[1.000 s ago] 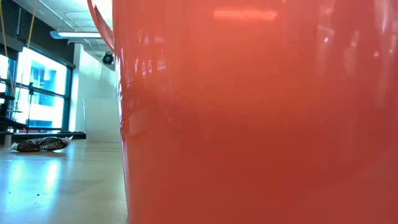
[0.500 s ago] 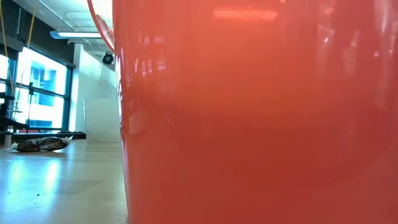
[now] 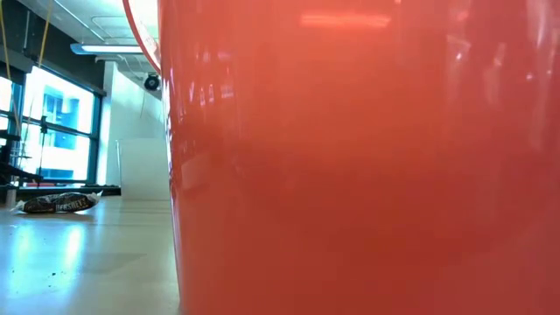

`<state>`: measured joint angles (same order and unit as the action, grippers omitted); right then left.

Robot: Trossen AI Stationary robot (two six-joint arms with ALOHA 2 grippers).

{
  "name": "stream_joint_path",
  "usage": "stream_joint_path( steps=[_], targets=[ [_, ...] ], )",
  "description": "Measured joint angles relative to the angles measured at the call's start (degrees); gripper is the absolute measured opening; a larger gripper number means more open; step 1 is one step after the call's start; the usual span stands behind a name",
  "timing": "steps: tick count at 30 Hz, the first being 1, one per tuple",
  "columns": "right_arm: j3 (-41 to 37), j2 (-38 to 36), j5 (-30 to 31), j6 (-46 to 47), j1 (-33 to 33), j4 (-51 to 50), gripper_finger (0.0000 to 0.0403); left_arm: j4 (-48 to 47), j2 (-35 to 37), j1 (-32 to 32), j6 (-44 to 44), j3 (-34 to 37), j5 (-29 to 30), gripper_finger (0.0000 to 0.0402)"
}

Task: Organize candy in baskets
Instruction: Put the brown chocolate into the orange bucket

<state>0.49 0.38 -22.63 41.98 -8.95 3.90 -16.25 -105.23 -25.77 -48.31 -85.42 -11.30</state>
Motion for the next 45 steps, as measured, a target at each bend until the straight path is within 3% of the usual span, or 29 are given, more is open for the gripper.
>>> stream_joint_path(
  steps=[9, 14, 19, 26, 32, 37, 45],
  targets=[
    [0.0, 0.0, 0.0, 0.0, 0.0, 0.0, 0.0138, -1.0, -1.7, 0.7, -1.1, -2.2, 0.0, 0.0165],
    [0.0, 0.0, 0.0, 0.0, 0.0, 0.0, 0.0138, -4.3, -1.7, 0.9, -1.1, -2.2, 0.0, 0.0179],
    [0.0, 0.0, 0.0, 0.0, 0.0, 0.0, 0.0138, -17.9, 0.8, 1.0, -0.9, -2.2, 1.3, 0.0179],
    [0.0, 0.0, 0.0, 0.0, 0.0, 0.0, 0.0138, -38.9, 7.4, 0.6, 0.5, -2.2, 11.7, 0.0178],
    [0.0, 0.0, 0.0, 0.0, 0.0, 0.0, 0.0138, -55.3, 8.1, 0.8, 1.4, -0.2, 18.6, 0.0178],
    [0.0, 0.0, 0.0, 0.0, 0.0, 0.0, 0.0138, -55.8, 8.0, 3.0, 1.0, 8.2, 19.4, 0.0178],
    [0.0, 0.0, 0.0, 0.0, 0.0, 0.0, 0.0138, -46.7, 10.8, 7.8, 0.6, 19.5, 16.9, 0.0180]
  ],
)
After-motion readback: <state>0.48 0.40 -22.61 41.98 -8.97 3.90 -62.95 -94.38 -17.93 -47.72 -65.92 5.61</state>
